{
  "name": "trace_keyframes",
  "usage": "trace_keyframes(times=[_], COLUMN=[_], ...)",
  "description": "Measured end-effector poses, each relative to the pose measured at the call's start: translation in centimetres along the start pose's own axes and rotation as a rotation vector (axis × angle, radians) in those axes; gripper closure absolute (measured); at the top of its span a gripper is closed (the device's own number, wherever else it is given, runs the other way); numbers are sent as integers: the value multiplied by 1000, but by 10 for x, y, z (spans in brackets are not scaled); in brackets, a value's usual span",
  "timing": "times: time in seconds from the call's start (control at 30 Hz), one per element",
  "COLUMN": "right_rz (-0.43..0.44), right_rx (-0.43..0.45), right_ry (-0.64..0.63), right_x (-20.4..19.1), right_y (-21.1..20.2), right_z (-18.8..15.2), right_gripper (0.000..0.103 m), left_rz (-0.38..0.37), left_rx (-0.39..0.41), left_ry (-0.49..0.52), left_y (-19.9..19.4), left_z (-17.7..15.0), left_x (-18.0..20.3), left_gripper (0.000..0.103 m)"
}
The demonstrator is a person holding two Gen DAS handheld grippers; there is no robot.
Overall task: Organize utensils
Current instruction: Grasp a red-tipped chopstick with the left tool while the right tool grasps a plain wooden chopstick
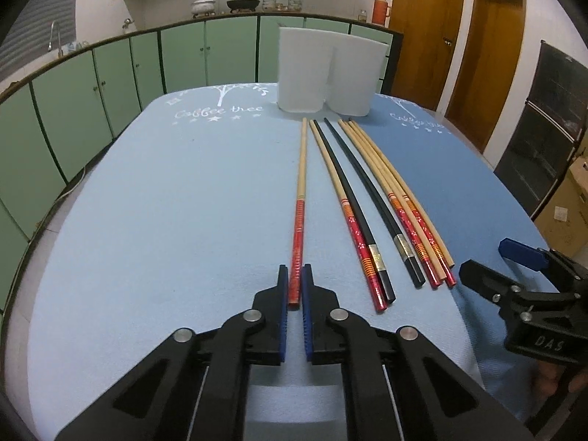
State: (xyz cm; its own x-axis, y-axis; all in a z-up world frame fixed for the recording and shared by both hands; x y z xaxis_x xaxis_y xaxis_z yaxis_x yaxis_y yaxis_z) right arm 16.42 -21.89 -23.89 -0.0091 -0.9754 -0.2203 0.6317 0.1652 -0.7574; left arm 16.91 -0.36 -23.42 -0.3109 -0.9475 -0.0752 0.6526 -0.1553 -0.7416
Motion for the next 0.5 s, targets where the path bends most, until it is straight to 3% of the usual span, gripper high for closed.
trace_keyframes(times=[0.27,0.43,0.5], right_rz=[5,-14,-9], right_rx=[-1,7,11], right_ry=[-27,-13,-19], right_x=[-14,-13,-15], right_y=[4,7,7], right_z=[0,4,4], right_gripper=[17,26,35], left_rz=[-3,-9,-7], left_rx=[0,-2,-3], left_ry=[0,1,9], left_y=[1,2,3], left_z=[0,1,2], left_x=[0,0,2], left_gripper=[96,96,93])
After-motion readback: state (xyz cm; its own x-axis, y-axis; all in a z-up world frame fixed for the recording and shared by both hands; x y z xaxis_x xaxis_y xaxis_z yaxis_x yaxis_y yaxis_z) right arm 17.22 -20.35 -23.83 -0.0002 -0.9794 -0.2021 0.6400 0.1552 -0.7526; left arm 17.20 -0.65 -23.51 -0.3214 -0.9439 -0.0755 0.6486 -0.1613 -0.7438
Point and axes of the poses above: each gripper's, at about its wrist camera, not at the fingertips, and y roughly the way its jaws point, x to its right, z to its top, the point moved 6 cm from there along y, roughly the way its jaws point, and after that the axes turned 12 degrees about y, right-handed, at the moved point
